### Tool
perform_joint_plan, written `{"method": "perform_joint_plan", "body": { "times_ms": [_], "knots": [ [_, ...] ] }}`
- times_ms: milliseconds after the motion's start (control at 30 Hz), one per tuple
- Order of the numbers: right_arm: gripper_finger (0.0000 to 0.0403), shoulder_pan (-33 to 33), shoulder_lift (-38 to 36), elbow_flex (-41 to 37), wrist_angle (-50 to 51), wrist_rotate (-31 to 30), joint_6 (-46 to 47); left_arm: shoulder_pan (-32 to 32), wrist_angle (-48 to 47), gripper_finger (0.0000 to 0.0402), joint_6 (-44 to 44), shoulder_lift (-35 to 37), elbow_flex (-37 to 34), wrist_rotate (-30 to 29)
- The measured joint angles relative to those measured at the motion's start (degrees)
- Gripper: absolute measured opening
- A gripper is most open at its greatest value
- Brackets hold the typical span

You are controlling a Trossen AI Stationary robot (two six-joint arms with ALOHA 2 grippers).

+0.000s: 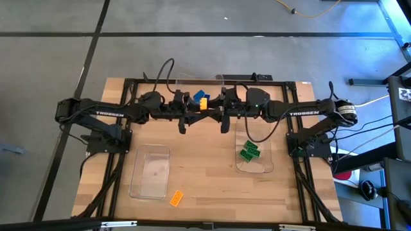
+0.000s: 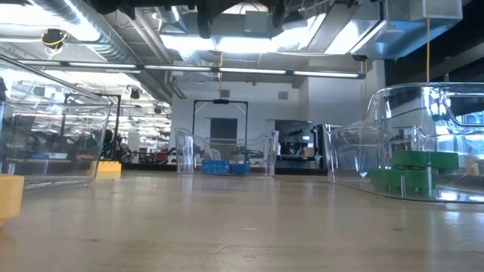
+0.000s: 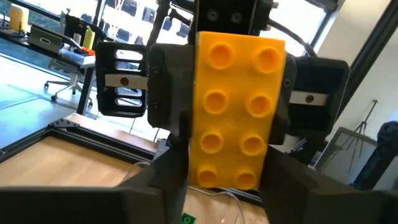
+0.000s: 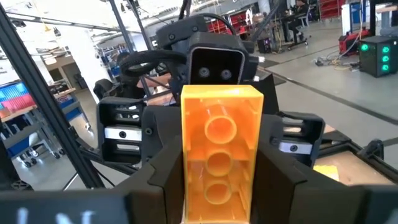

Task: Sort & place blocks by color
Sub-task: Put the top right yellow block into the bottom left transparent bin

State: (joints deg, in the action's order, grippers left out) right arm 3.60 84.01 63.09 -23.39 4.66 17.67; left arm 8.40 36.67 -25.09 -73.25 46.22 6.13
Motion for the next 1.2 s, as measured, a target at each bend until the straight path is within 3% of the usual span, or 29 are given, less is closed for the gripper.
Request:
{"method": "perform_joint_plan", "body": {
  "times_ms": [67, 333, 600, 733, 1000, 1200],
  "knots": [
    [0.0141, 0.02, 0.00, 0.00, 0.69, -0.06, 0.30, 0.00, -0.03, 0.0127, 0.53, 0.00, 0.00, 0.42],
    [0.0146, 0.00, 0.00, 0.00, 1.01, -0.08, 0.23, 0.44, -0.27, 0.0126, 1.36, 0.00, 0.00, 2.62],
    [0.0336, 0.61, -2.41, 0.00, 3.82, -1.16, -0.13, 2.21, -3.30, 0.0126, 1.30, 1.11, 0.00, 3.62],
    [0.0386, 2.41, -6.42, 0.09, 9.52, -1.42, -0.10, 4.05, -9.12, 0.0126, 3.45, 4.61, -0.02, 3.50],
    [0.0398, 5.92, -14.85, 0.09, 26.77, -1.91, -1.22, 7.39, -26.57, 0.0126, 9.29, 18.73, -0.02, 3.56],
    [0.0398, 6.77, -20.99, 0.07, 33.36, -3.31, -3.96, 6.49, -34.84, 0.0126, 11.11, 27.16, -0.02, 2.66]
  ]
}}
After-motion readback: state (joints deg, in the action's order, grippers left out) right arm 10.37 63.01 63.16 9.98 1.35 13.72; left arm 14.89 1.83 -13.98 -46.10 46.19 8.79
